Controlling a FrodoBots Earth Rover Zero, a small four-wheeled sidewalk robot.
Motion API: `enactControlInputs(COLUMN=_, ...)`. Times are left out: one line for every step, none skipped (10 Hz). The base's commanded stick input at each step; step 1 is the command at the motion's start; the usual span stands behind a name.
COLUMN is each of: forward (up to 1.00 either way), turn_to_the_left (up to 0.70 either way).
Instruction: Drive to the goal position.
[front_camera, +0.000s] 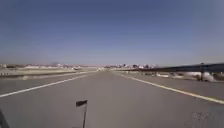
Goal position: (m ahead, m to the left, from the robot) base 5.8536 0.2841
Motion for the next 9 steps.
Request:
enactControlInputs(forward=1.0, turn_to_the_left=0.0)
enactControlInputs(forward=1.0, turn_to_the_left=0.0)
enactControlInputs(forward=1.0, turn_to_the_left=0.0)
enactControlInputs(forward=1.0, turn_to_the_left=0.0)
enactControlInputs(forward=1.0, turn_to_the_left=0.0)
enactControlInputs(forward=1.0, turn_to_the_left=0.0)
enactControlInputs(forward=1.0, turn_to_the_left=0.0)
enactControlInputs(forward=1.0, turn_to_the_left=0.0)
enactControlInputs(forward=1.0, turn_to_the_left=0.0)
